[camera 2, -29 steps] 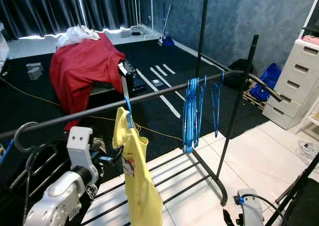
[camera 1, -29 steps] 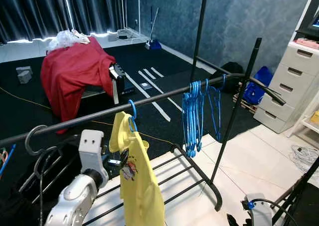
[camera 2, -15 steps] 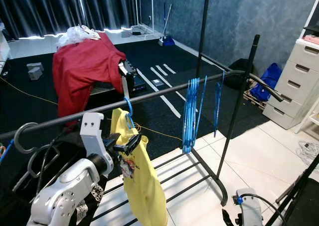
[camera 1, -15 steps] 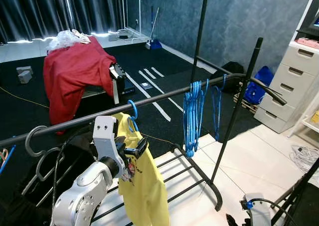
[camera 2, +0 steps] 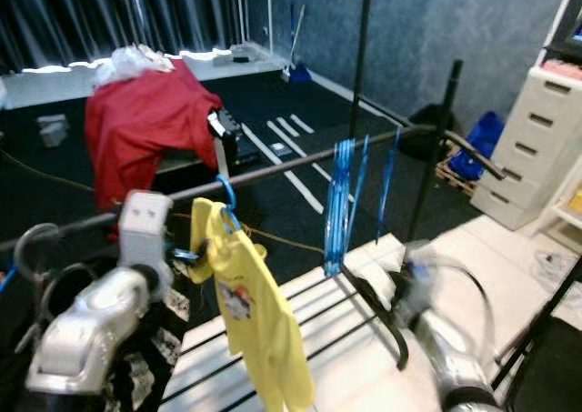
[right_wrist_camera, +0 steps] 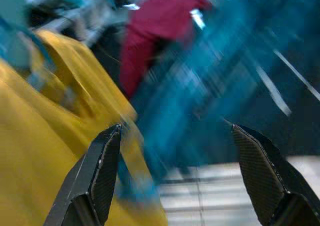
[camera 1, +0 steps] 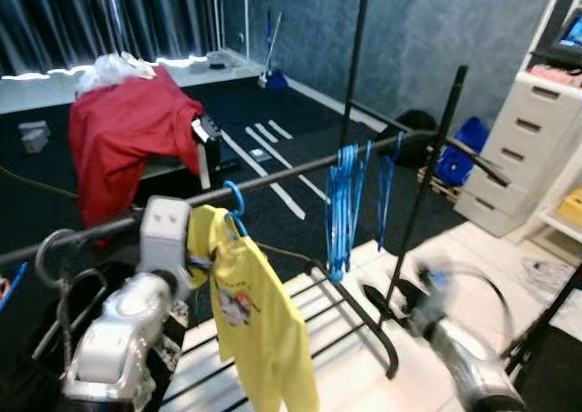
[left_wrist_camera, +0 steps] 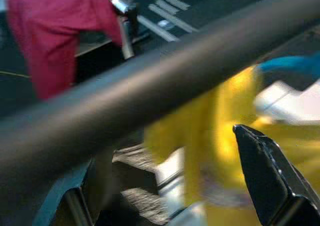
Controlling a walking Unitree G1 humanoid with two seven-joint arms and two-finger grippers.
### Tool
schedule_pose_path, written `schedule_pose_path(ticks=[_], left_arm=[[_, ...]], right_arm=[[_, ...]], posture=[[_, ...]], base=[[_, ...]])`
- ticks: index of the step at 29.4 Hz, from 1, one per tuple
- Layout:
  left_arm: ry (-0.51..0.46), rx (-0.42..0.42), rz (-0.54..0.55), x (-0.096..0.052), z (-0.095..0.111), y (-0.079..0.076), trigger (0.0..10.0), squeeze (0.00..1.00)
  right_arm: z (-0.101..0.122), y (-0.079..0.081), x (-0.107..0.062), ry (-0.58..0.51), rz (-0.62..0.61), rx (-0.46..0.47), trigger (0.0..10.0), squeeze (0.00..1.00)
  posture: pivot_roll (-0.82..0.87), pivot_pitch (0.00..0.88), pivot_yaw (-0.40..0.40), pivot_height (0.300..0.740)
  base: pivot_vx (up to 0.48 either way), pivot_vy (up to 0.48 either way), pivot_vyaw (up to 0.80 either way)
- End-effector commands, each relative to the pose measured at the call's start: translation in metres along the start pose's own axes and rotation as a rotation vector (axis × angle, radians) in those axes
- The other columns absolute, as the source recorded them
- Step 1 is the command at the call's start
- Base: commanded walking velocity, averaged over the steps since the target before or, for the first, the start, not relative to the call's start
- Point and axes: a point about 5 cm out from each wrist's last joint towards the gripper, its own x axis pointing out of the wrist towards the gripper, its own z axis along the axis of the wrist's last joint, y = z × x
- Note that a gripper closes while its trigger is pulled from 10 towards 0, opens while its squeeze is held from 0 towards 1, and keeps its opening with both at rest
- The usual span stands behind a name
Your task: Hang hanger
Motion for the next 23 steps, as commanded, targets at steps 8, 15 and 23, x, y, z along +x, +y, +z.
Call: schedule_pose_path(ticks=[8, 15, 23], left_arm=[[0.17, 0.137, 0.14, -0.009, -0.044, 0.034, 10.0, 0.0], [0.206, 0.126, 0.11, -0.014, -0.055, 0.026, 10.0, 0.0], [0.2, 0.093, 0.037, -0.012, -0.054, 0.009, 10.0, 0.0]], right_arm=[[0.015, 0.039, 0.033, -0.005, 0.232, -0.032, 10.0, 0.0], [0.012, 0.045, 0.033, 0.072, 0.271, -0.124, 10.0, 0.0], [0.013, 0.01, 0.013, 0.092, 0.011, -0.181, 10.0, 0.0]], posture=[[0.03, 0.0, -0.063, 0.74], [0.02, 0.0, -0.059, 0.74], [0.02, 0.0, -0.065, 0.74]], base=[[0.0, 0.0, 0.36], [0.0, 0.0, 0.0], [0.0, 0.0, 0.0]])
